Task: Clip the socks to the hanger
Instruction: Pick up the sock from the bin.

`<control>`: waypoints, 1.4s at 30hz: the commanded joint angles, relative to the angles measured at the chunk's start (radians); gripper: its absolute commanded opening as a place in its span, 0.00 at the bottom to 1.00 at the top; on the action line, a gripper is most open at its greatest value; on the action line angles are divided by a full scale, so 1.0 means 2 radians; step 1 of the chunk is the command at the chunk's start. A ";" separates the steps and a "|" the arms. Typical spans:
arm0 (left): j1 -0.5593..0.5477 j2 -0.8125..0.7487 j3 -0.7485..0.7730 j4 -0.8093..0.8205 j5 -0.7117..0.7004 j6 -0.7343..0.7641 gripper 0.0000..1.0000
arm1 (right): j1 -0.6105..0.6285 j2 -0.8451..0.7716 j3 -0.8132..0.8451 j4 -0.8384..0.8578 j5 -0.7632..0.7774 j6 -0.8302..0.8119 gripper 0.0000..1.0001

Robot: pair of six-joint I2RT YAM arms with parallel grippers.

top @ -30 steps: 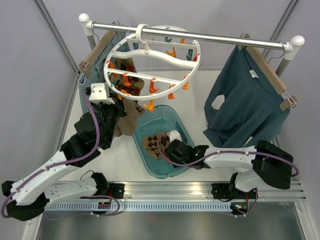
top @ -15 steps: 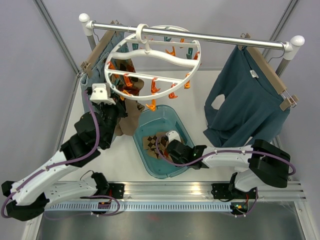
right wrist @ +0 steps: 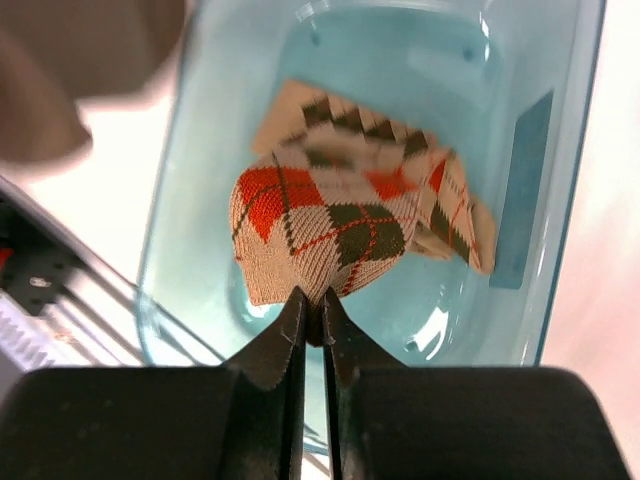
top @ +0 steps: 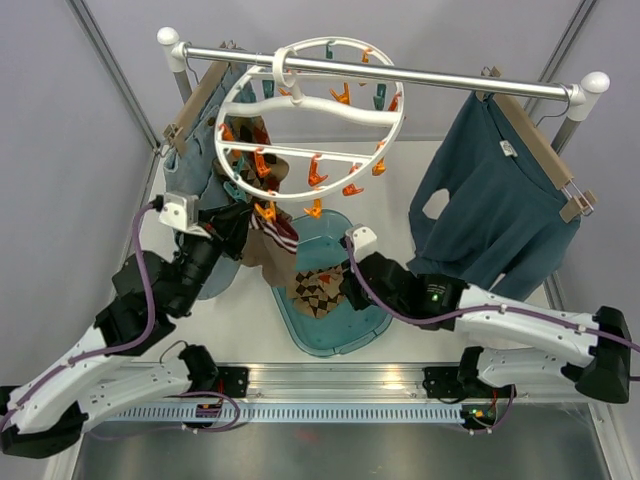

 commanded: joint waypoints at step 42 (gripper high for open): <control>-0.010 0.005 -0.083 0.148 0.496 0.141 0.39 | 0.003 0.013 0.451 -0.297 -0.213 0.039 0.00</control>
